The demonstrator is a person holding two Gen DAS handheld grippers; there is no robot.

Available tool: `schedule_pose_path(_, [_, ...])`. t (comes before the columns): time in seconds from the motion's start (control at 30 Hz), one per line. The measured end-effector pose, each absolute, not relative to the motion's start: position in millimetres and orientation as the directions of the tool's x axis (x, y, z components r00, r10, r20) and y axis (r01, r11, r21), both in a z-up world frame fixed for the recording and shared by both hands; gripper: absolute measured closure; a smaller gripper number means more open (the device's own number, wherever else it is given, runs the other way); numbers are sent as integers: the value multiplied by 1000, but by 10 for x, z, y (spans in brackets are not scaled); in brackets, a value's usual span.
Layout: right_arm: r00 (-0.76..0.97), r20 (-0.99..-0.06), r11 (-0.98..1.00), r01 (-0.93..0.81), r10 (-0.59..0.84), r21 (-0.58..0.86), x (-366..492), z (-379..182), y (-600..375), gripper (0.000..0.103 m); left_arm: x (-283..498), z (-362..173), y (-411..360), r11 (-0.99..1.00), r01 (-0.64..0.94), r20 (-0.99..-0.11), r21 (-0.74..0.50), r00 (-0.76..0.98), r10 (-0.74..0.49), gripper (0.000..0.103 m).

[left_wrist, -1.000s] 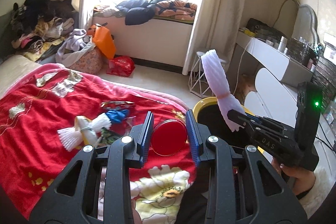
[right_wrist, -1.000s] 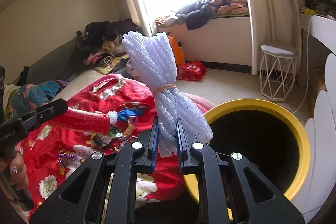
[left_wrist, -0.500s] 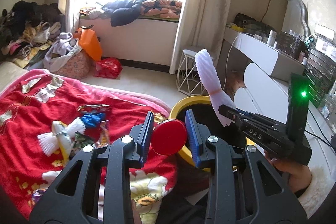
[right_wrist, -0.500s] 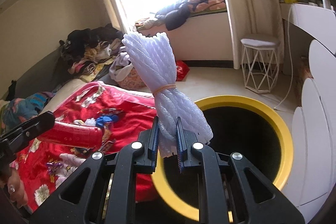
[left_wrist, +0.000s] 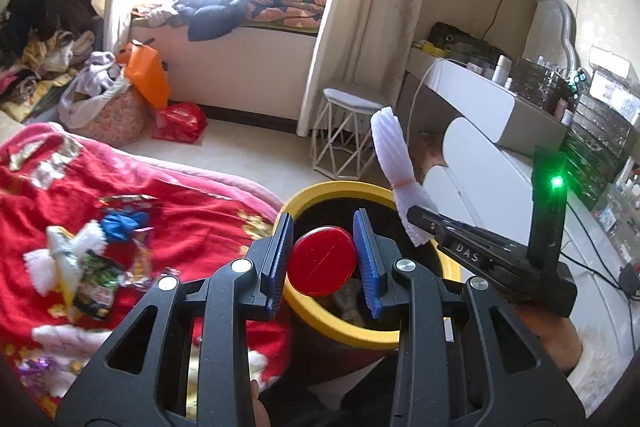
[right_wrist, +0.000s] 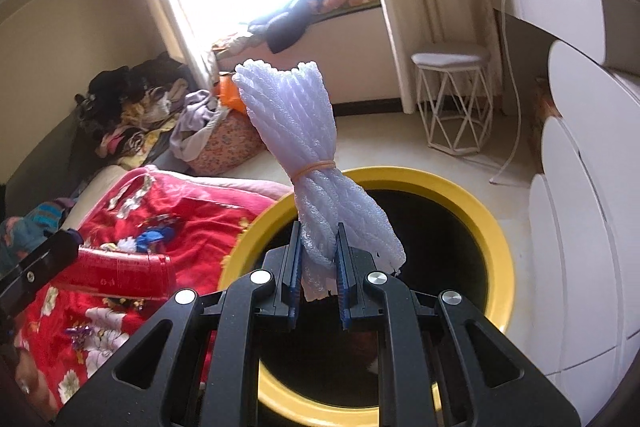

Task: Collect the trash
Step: 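Carry the container and mesh bundle over the yellow-rimmed bin, then open both tools to drop the items into the bin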

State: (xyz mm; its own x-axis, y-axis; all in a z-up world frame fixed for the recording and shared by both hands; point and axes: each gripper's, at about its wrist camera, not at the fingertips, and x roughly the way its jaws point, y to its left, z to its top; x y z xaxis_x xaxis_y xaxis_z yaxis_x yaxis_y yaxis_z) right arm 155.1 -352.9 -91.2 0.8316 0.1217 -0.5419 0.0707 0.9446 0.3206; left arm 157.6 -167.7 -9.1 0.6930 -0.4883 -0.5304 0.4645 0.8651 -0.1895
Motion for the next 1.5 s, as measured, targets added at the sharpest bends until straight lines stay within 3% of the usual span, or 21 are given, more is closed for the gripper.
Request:
schedule_pose_path(0.33, [782,-611,918,143,125,370,1634,-1207,-3840,89,1752,-345,-1968,849,484,-570,-209,646,-509,78])
schedule_pose_path(0.83, [752,-641,901,161,152,403,1704,-1374,-3991,87,2042,-640,-2221,850,479,-613,-220,610,-503,78])
schedule_pose_path(1.0, [747,-645,891,168,164,421,1732,-1405,-4023,83,2155,-664,-2154,850,449,-610,-275,602,-515,76])
schedule_pose_path(1.03, [746,-646,891,173,160,421,1734,-1409,-4029,82,2165,-666,-2143,850,445,-610,-281,601,-517,73])
schedule_pose_path(1.1, [749,-645,888,181,154,423,1730,-1409,-4041,76,2184,-674,-2104,850,432,-609,-301,599,-520,33])
schedule_pose_path(1.23, [759,-636,882,197,138,427,1711,-1383,-4058,60,2152,-655,-1967,847,413,-588,-335,610,-531,10])
schedule_pose_path(1.5, [789,-607,914,172,95,367,1634,-1227,-3931,52,1977,-511,-1709,877,374,-570,-302,667,-480,11])
